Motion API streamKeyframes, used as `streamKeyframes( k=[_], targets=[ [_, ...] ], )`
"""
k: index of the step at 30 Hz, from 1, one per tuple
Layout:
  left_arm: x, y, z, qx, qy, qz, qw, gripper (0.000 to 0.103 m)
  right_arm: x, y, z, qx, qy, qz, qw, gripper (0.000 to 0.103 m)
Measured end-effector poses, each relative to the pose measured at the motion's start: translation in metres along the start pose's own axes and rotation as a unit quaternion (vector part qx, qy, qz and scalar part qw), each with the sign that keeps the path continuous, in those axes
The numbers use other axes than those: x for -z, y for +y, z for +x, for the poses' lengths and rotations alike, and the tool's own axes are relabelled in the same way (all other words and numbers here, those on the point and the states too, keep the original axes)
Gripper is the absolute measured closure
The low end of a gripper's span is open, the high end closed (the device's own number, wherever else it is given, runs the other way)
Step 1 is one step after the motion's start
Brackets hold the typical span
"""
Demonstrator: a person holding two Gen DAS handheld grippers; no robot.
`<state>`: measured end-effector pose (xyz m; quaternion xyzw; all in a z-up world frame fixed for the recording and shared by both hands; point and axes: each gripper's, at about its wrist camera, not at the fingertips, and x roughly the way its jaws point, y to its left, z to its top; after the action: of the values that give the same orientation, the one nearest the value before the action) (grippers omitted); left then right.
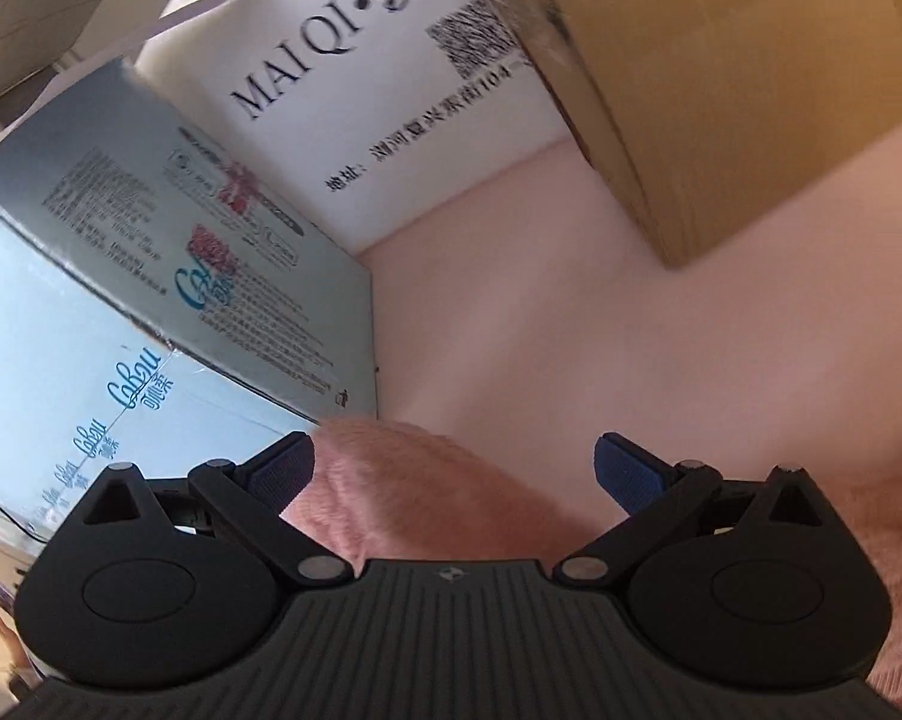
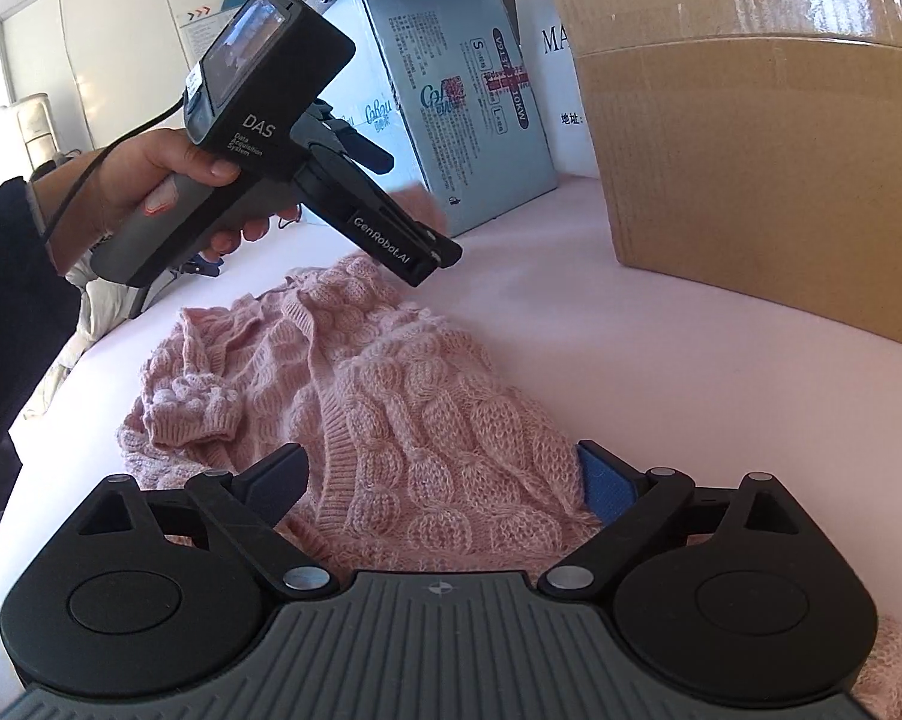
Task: Fold clothes
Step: 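Lay the cardigan flat and grasp its front edge with the left gripper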
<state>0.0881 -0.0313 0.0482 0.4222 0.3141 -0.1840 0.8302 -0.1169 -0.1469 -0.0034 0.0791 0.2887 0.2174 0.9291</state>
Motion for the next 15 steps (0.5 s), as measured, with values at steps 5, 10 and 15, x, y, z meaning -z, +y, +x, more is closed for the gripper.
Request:
streamKeyframes(
  k=[5,10,15],
  targets=[
    [-0.009,0.026,-0.030,0.016,-0.017,-0.079,0.9966,0.002,0.000,0.001,0.000,0.000,0.001,-0.001,1.000,0.006],
    [0.011,0.044,-0.057,0.043,-0.033,-0.088,0.9946,0.002,0.000,0.000,-0.001,-0.002,0.001,0.001,1.000,0.005],
    [0.074,0.042,-0.067,0.154,0.069,-0.107,0.9797,0.003,0.000,0.003,0.001,0.000,0.003,-0.003,1.000,0.004]
  ],
)
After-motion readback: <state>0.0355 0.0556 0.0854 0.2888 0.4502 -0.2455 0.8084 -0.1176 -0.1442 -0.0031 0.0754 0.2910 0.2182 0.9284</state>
